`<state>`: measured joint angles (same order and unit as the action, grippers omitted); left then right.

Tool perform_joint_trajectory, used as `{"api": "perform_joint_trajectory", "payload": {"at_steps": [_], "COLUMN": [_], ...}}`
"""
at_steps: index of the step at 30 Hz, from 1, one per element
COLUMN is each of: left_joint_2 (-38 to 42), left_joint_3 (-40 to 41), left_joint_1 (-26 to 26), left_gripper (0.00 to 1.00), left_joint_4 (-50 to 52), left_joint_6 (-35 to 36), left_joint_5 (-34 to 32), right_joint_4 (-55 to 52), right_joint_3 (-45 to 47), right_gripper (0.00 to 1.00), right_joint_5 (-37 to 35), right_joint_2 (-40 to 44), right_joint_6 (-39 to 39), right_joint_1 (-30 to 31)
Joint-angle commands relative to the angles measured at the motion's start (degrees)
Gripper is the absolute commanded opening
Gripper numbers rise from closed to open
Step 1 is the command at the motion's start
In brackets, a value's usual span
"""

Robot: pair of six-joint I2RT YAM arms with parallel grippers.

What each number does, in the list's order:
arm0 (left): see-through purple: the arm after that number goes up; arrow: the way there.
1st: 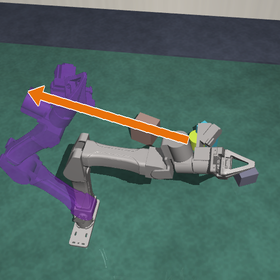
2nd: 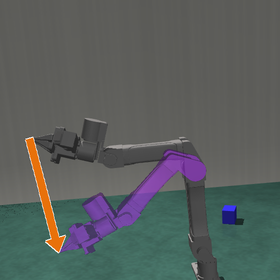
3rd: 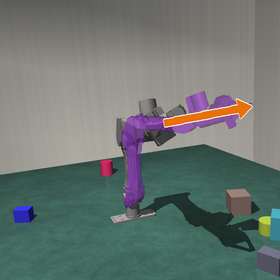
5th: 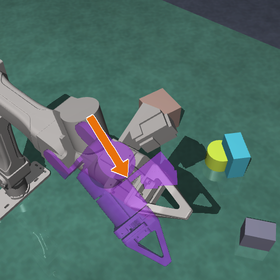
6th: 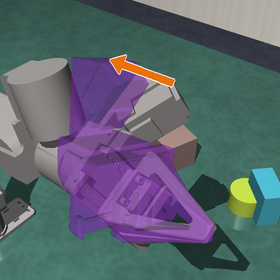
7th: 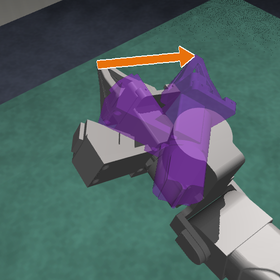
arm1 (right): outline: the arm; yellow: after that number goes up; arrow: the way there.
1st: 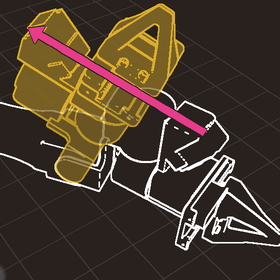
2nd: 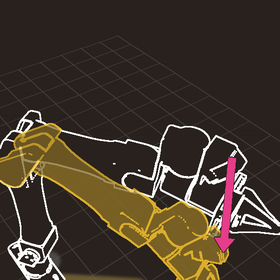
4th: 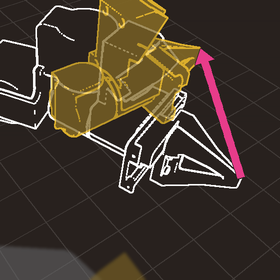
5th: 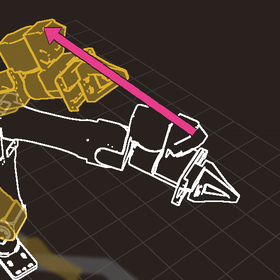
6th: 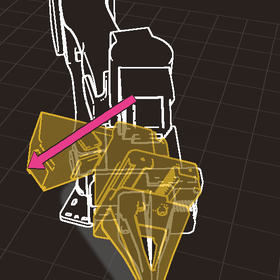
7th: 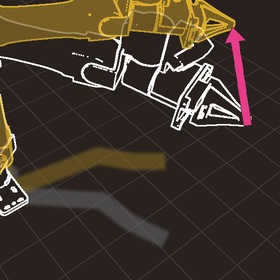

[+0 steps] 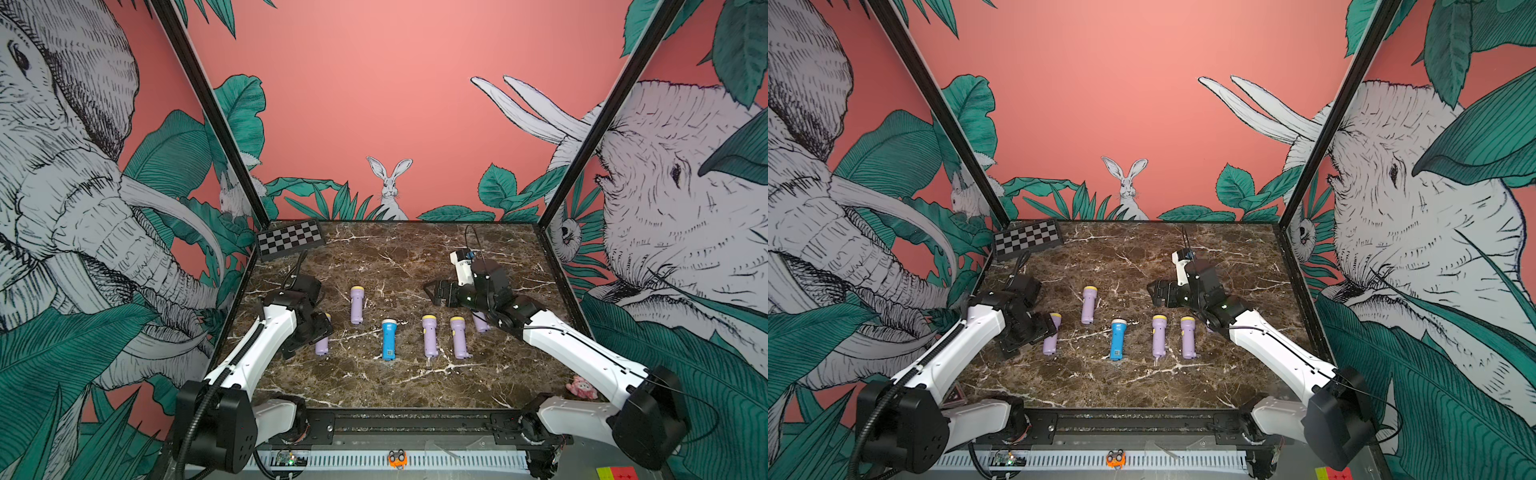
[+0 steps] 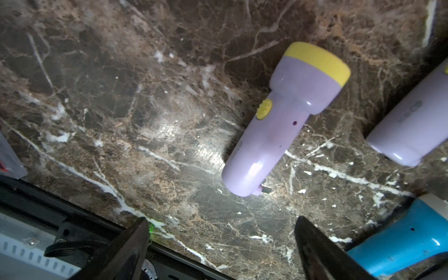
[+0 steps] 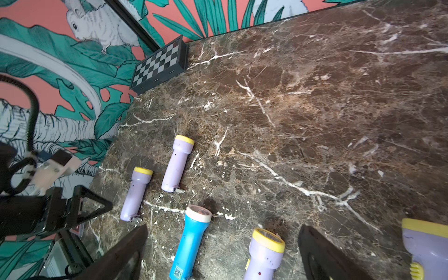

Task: Close the plug at the bottom of the flashlight
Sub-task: Pick up the flashlight from the center of the board.

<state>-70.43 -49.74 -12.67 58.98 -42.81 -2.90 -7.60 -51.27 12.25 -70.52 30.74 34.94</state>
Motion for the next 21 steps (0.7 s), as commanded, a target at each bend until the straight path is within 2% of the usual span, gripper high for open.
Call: {"api": "perform_joint_trajectory", "payload": {"at_steps": [1,7,12,18,21], "left_joint_2": [-2.26,-8.15,-10.16,-14.35,-14.97], "left_joint_3": [0.48,0.44,1.40,1.55,2.02], "left_joint_1": [-1.11,-1.49,-1.55,-1.63,-1.73], "left_gripper": [0.94,0.93,0.88,0.75,0.73], "left_joint_4": [-4.83,-5.65,-7.96,-10.17,-11.12], "left_joint_6": [4.78,7.34,7.98,9.18,9.48], "left_joint_5": [1.75,0.17,0.12,0.06,-0.31], "right_joint_4": [0.96,0.66,0.30,-0.74,-0.93], "right_joint_3": [-0.24,-1.06,-1.57,-2.37,-2.28], "right_gripper": [0.97,0.97,0.97,0.97,0.97], "right_joint_5": [1.15,0.41,0.05,0.05,0.10], "right_joint_2": [0.58,-0.71,-0.44,-0.54,-0.64], "right_joint_6": [-2.25,-2.52,-3.19,-3.76,-3.89], "right_joint_1": [1.46,3.18,3.81,4.51,4.76]}}
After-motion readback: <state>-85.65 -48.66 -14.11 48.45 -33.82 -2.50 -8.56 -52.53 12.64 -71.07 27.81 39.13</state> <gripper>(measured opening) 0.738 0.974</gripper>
